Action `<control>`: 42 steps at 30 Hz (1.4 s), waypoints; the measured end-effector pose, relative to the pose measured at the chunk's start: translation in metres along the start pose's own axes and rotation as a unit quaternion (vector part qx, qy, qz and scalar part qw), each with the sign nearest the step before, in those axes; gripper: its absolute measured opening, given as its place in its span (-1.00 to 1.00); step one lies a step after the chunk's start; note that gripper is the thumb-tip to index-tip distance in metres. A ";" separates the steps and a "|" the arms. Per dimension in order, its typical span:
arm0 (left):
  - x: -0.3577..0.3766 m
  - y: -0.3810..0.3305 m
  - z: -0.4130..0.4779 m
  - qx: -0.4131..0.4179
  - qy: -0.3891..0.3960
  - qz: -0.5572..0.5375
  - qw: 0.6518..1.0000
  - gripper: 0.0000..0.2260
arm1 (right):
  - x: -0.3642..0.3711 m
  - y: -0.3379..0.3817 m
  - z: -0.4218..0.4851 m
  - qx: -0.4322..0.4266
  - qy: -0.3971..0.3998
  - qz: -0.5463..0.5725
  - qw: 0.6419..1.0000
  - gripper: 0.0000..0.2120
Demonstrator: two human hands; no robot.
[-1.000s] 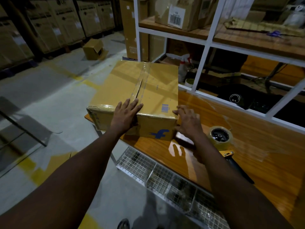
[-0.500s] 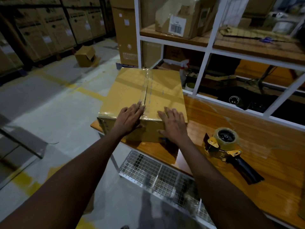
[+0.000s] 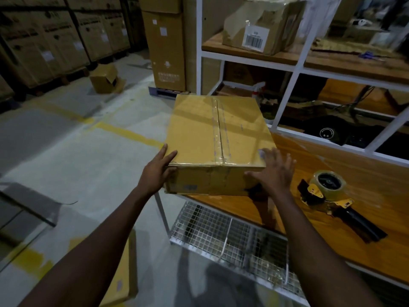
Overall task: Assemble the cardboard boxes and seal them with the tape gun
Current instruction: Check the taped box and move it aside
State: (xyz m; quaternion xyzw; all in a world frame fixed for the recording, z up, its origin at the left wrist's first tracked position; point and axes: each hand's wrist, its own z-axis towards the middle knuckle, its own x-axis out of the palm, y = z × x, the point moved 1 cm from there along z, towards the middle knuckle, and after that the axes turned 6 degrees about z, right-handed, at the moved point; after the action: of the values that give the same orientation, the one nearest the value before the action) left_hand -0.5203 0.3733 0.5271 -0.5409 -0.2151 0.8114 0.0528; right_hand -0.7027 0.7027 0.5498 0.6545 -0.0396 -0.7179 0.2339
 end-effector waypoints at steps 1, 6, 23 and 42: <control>0.001 0.002 -0.002 0.008 -0.020 -0.028 0.999 -0.55 | 0.002 -0.005 -0.003 0.029 -0.014 0.048 0.998 -0.04; 0.005 0.019 0.000 0.036 -0.042 -0.116 0.992 -0.54 | 0.011 -0.008 -0.013 0.042 -0.023 0.126 0.991 -0.10; 0.051 -0.060 -0.035 -0.121 -0.093 0.070 0.986 -0.13 | 0.031 -0.002 -0.052 -0.028 -0.096 0.071 0.992 -0.14; 0.012 -0.312 -0.031 0.040 -0.244 -0.030 0.969 -0.38 | -0.174 -0.155 -0.126 0.006 -0.340 0.101 0.935 -0.18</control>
State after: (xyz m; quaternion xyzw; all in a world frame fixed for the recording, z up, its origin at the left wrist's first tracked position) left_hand -0.5429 0.6680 0.6337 -0.3177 -0.2050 0.9247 0.0446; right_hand -0.6205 0.9391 0.6363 0.3650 -0.1868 -0.8699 0.2742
